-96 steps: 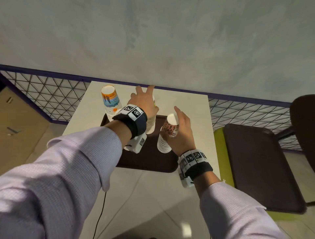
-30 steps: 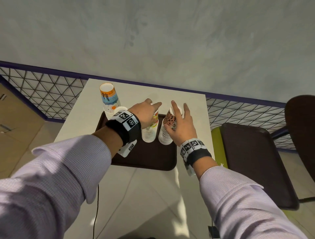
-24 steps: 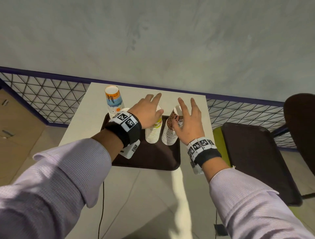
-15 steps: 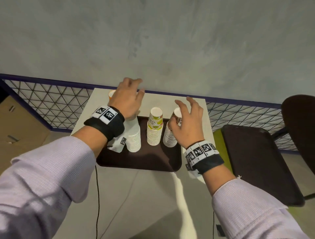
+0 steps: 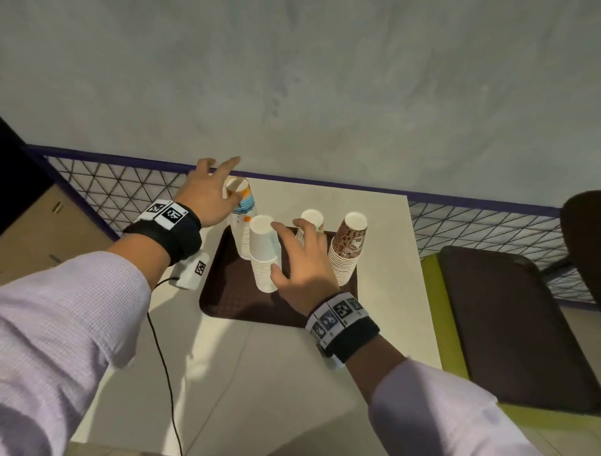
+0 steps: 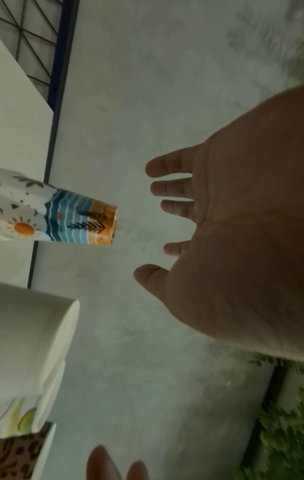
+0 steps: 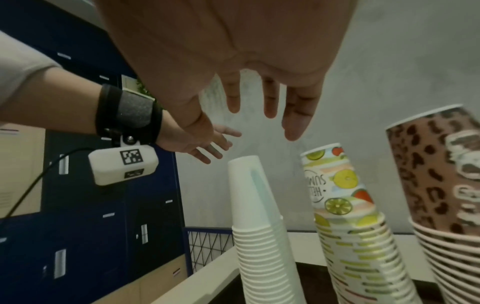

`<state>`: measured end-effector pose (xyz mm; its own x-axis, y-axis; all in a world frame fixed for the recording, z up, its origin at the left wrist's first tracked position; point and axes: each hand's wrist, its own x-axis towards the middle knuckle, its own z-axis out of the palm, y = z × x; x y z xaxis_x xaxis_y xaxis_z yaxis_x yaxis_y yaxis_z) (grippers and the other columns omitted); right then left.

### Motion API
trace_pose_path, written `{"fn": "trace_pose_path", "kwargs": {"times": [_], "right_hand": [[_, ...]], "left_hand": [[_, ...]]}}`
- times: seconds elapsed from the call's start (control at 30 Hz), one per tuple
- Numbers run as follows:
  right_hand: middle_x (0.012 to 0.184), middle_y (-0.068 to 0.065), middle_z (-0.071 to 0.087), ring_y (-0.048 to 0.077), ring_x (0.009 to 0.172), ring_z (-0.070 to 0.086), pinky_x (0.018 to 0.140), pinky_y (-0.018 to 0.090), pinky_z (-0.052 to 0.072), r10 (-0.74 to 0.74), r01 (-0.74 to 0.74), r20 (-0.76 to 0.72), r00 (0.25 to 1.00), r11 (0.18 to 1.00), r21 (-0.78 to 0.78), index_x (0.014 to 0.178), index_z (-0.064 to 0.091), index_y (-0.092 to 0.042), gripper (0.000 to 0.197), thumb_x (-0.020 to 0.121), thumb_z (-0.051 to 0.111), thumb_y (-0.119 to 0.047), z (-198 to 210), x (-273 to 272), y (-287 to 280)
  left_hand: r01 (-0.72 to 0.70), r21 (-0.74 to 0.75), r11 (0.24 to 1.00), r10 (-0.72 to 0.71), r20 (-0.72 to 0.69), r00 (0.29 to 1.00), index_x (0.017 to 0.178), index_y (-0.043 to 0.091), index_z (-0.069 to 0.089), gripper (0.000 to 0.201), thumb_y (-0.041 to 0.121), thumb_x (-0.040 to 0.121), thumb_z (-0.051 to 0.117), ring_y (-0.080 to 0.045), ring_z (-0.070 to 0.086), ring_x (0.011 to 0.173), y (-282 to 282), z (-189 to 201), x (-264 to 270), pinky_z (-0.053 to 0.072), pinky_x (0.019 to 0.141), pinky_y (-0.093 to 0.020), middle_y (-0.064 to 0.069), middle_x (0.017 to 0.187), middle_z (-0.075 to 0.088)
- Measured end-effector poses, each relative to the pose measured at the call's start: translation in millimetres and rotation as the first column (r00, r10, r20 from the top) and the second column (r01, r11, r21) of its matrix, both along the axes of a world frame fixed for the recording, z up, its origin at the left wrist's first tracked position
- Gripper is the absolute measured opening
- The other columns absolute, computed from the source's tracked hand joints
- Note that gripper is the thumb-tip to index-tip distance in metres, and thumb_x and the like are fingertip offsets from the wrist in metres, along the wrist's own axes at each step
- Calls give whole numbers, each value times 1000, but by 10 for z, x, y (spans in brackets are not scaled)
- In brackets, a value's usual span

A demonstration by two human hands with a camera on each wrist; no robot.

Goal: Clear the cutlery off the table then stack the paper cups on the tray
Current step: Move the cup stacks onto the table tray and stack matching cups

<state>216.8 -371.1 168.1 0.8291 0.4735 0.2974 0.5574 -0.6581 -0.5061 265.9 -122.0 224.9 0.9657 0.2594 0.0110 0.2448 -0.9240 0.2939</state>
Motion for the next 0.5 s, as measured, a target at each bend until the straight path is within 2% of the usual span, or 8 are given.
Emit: {"fn": "trace_pose_path", "kwargs": {"times": [0.1,0.2,0.33,0.4,0.5], "right_hand": [[157,9,33,32,133,38,108,47,42,-11,18,57,998,992,-124,151,36,-32,71,87,63,-43,-2,95,240],[160,10,29,34,133,38,109,48,40,-47,56,52,998,982,-183,155,31,-32,75,89,63,-47,9,196,451],[161,12,23,39,131,38,110,51,38,-83,73,-33,996,972,-225,157,24,-32,78,90,62,-46,-51,328,744],[162,12,21,40,131,38,110,52,40,-115,91,-93,989,969,-231,158,21,-35,79,92,63,-46,-115,375,836],[158,12,27,40,129,41,108,50,41,-153,120,-120,981,962,-247,158,20,-37,79,92,63,-47,-204,395,918]], "left_hand": [[26,-8,1000,-26,-27,999,158,49,17,77,52,95,62,-45,36,145,144,-71,54,41,115,-55,-16,164,22],[88,-10,996,-88,-55,995,158,52,15,82,52,93,65,-42,34,148,256,-156,111,40,116,-55,-11,167,19],[172,-74,982,-177,-56,983,160,48,16,85,46,94,69,-36,28,153,384,-259,227,34,119,-50,-9,170,18],[209,-108,972,-215,-42,976,160,47,16,86,44,93,70,-34,30,152,429,-302,282,35,119,-48,-9,169,22],[260,-128,957,-268,-50,962,160,45,17,90,46,89,73,-33,37,148,480,-360,352,38,119,-49,-11,164,30]]}}
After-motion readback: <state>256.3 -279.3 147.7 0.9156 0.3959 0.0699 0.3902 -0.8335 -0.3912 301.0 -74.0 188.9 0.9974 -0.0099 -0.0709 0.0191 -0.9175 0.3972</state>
